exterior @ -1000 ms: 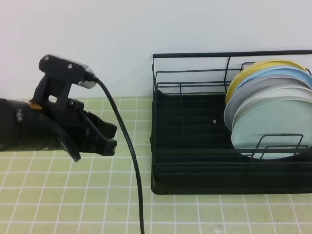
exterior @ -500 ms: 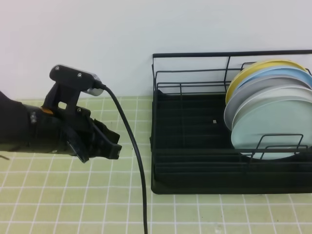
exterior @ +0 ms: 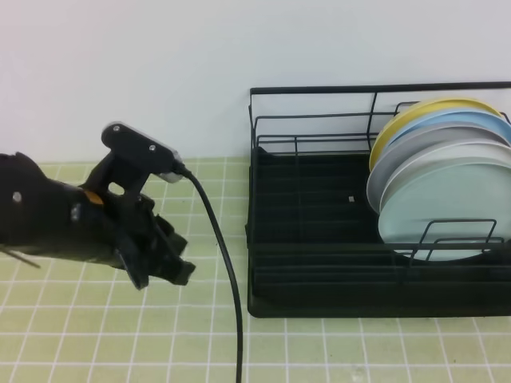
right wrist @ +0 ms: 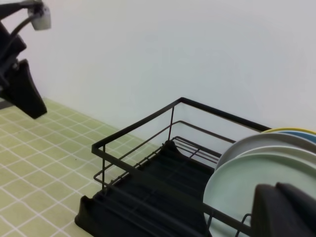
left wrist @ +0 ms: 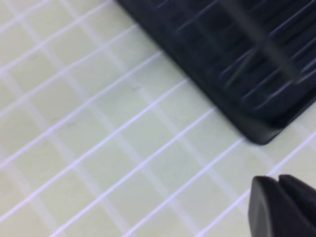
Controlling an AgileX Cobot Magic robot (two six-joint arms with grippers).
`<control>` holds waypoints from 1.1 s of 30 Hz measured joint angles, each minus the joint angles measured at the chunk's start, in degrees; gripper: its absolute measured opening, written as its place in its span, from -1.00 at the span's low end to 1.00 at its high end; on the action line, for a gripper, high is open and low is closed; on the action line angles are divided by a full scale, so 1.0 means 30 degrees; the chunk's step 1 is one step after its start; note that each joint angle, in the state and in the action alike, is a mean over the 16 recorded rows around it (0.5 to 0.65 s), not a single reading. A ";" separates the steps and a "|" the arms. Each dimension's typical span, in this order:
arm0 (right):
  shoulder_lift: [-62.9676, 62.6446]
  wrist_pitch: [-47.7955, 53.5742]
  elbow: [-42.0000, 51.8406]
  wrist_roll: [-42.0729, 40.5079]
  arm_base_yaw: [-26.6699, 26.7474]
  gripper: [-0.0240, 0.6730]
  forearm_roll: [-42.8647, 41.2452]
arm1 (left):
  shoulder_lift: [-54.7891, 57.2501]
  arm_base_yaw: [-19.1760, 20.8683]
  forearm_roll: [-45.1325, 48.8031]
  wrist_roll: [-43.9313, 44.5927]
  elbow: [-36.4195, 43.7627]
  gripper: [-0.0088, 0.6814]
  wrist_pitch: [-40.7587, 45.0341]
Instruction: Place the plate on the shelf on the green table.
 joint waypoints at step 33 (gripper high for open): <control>0.0000 0.0026 0.0000 0.0000 0.0000 -0.94 0.0157 | -2.1739 0.3982 0.7212 -1.3238 1.6775 -0.98 -1.0372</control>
